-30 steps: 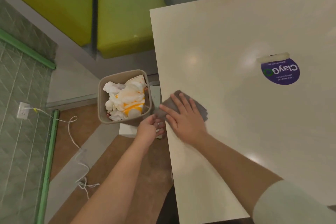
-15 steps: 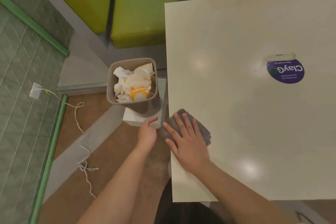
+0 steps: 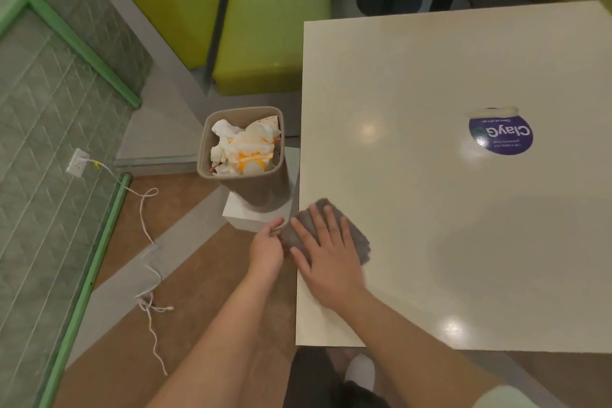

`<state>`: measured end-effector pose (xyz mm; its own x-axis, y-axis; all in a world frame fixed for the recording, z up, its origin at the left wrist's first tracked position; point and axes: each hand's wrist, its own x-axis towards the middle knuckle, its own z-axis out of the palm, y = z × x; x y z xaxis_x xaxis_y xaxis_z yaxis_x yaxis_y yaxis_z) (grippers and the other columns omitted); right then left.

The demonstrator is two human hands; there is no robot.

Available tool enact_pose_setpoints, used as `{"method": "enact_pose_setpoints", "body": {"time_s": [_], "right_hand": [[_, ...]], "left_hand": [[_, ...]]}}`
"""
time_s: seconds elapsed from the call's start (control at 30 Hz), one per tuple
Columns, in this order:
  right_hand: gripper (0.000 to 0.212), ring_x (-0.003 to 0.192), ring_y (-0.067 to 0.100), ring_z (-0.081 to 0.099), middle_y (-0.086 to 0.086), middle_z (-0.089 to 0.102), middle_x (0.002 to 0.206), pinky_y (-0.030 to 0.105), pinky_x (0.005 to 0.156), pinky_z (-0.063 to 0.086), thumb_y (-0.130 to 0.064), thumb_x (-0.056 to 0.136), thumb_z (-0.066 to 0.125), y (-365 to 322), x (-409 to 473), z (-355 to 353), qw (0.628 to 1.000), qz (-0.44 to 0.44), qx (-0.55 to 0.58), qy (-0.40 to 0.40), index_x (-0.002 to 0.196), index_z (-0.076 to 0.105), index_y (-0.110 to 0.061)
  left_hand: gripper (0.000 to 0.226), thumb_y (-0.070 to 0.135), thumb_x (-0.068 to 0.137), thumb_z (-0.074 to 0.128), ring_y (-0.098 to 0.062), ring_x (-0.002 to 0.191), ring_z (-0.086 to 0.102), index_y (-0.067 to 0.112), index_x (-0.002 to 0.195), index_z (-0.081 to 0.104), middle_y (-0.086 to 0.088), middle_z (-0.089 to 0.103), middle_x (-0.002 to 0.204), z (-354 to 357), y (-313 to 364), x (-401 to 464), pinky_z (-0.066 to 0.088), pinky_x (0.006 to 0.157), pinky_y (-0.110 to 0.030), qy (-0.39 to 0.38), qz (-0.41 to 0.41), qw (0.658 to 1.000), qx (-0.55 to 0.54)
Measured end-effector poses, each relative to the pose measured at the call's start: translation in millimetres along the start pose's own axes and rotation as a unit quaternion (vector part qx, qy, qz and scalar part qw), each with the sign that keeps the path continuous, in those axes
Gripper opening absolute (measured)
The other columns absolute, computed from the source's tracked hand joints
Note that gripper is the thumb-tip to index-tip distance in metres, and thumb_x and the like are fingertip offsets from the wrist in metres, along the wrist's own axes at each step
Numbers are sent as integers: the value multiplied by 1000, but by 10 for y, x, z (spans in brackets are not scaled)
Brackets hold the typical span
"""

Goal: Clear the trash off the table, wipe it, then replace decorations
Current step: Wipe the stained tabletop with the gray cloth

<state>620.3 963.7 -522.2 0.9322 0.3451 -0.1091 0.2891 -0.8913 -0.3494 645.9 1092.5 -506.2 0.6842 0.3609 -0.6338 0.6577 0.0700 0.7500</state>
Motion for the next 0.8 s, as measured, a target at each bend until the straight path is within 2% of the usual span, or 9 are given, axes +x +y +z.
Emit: {"method": "enact_pose_setpoints", "body": {"time_s": [0.1, 0.17, 0.23, 0.27, 0.37, 0.47, 0.53, 0.63, 0.8], "right_hand": [[54, 151, 19, -8, -4, 3, 165, 43, 121, -3, -54, 101, 16, 334, 19, -184, 999, 27, 10, 13, 154, 17, -41], [54, 150, 17, -15, -5, -4, 165, 40, 121, -10, -53, 102, 14, 672, 63, -331, 996, 87, 9, 21, 155, 9, -42], [54, 150, 17, -16, -4, -5, 165, 38, 121, -13, -53, 102, 13, 1003, 79, -468, 990, 135, 0, 30, 155, 8, -41], [56, 150, 17, -14, -3, -4, 165, 37, 121, -12, -53, 101, 11, 1136, 93, -513, 987, 156, -5, 36, 155, 8, -40], [60, 151, 21, -10, -1, -1, 165, 41, 121, -9, -53, 97, 6, 1282, 231, -581, 972, 226, -9, 55, 155, 8, -37], [56, 150, 26, -13, 4, -8, 165, 47, 120, -9, -48, 103, 11, 1042, 437, -533, 959, 280, -15, 43, 155, -4, -34], [58, 150, 29, -15, 7, -11, 164, 48, 120, -12, -50, 101, 4, 753, 530, -462, 969, 244, -24, 34, 155, -5, -32], [68, 149, 29, -17, 7, -10, 164, 45, 118, -17, -53, 92, -10, 372, 617, -345, 988, 150, -21, 26, 156, 1, -34], [57, 150, 24, -15, 1, -5, 165, 41, 119, -16, -59, 98, 6, 420, 970, -320, 998, 40, -39, 12, 153, 10, -46]], "left_hand": [[41, 1, 101, 33, -24, 112, 60, 16, 131, 55, -9, 61, 127, 143, 182, -80, 47, 101, -39, -11, 53, 997, 58], [40, 2, 100, 34, -25, 120, 54, 9, 133, 56, -7, 60, 129, 260, 327, -172, 41, 95, -28, -13, 101, 986, 133], [41, 4, 99, 34, -27, 127, 49, 7, 135, 54, -10, 56, 135, 339, 398, -208, 37, 91, -29, -4, 120, 974, 192], [42, 5, 100, 33, -27, 129, 47, 9, 138, 52, -8, 54, 139, 356, 422, -205, 36, 93, -29, -3, 115, 971, 211], [42, 10, 100, 31, -26, 120, 53, 20, 132, 56, 0, 57, 136, 387, 432, -125, 39, 95, -29, -17, 115, 962, 246], [42, 12, 99, 31, -24, 118, 52, 19, 131, 58, 2, 58, 131, 375, 490, -56, 38, 92, -28, -13, 101, 964, 246], [39, 19, 101, 31, -24, 109, 56, 15, 120, 64, -3, 63, 123, 349, 527, 23, 43, 93, -32, -25, 94, 965, 244], [44, 36, 103, 28, -28, 106, 61, 13, 108, 66, -6, 67, 112, 318, 596, 168, 48, 97, -42, -56, 69, 973, 213], [50, 41, 105, 27, -30, 112, 59, 10, 122, 62, -11, 64, 122, 328, 752, 449, 47, 100, -47, -76, 62, 977, 190]]}}
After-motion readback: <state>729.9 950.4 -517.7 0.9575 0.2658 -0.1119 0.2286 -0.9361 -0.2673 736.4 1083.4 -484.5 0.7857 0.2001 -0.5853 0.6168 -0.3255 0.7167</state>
